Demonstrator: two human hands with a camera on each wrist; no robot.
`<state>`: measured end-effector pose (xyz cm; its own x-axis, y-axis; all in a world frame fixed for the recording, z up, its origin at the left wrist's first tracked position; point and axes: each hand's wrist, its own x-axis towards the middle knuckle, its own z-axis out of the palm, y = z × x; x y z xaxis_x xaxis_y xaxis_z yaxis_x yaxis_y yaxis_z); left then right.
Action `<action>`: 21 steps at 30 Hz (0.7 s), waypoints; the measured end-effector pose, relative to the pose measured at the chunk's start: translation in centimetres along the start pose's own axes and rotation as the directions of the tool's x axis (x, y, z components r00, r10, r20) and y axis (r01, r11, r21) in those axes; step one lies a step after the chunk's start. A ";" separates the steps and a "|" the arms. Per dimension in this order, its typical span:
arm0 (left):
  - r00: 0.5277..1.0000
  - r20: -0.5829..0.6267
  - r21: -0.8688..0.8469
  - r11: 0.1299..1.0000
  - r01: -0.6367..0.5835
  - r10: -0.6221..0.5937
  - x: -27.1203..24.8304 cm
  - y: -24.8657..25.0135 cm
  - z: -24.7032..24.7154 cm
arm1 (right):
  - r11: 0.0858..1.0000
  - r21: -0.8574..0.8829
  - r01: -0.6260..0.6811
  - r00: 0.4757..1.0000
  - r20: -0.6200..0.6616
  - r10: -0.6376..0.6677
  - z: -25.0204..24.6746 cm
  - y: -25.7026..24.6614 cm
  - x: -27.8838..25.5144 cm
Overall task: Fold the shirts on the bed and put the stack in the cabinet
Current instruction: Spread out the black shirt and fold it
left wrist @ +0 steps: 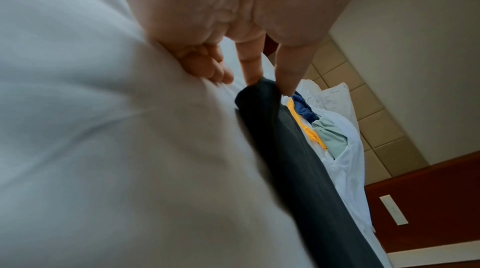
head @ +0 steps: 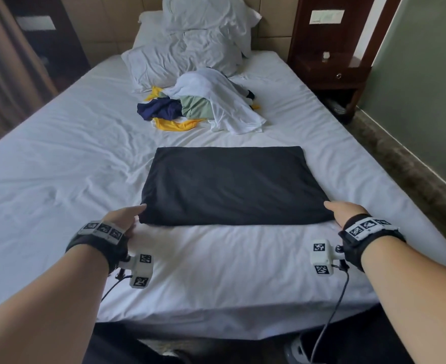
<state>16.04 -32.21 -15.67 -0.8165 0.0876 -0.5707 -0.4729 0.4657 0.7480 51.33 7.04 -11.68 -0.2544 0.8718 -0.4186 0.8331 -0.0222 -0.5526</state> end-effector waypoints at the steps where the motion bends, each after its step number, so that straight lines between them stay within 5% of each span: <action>1: 1.000 0.011 -0.018 1.000 -0.005 0.005 0.1 -0.3 0.1 | 0.999 0.031 0.012 1.000 0.004 -0.012 0.0 0.2 0.2; 7: 0.995 0.089 -0.079 0.996 -0.041 0.048 0.1 -0.6 0.1 | 0.960 0.277 -0.049 0.999 0.008 0.049 0.7 1.4 0.9; 16: 0.999 0.001 -0.028 0.998 -0.052 0.052 -1.0 -1.4 0.7 | 0.963 0.259 -0.080 0.996 -0.011 0.085 0.6 2.0 0.8; 21: 0.995 0.051 -0.038 0.996 -0.083 0.085 -1.6 -1.3 0.3 | 0.972 0.227 -0.051 0.998 -0.030 0.060 0.3 1.6 -0.9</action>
<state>18.07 -32.64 -15.82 -0.8356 0.1715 -0.5219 -0.4159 0.4232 0.8050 52.76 6.11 -12.39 -0.1893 0.8833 -0.4289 0.7116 -0.1775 -0.6797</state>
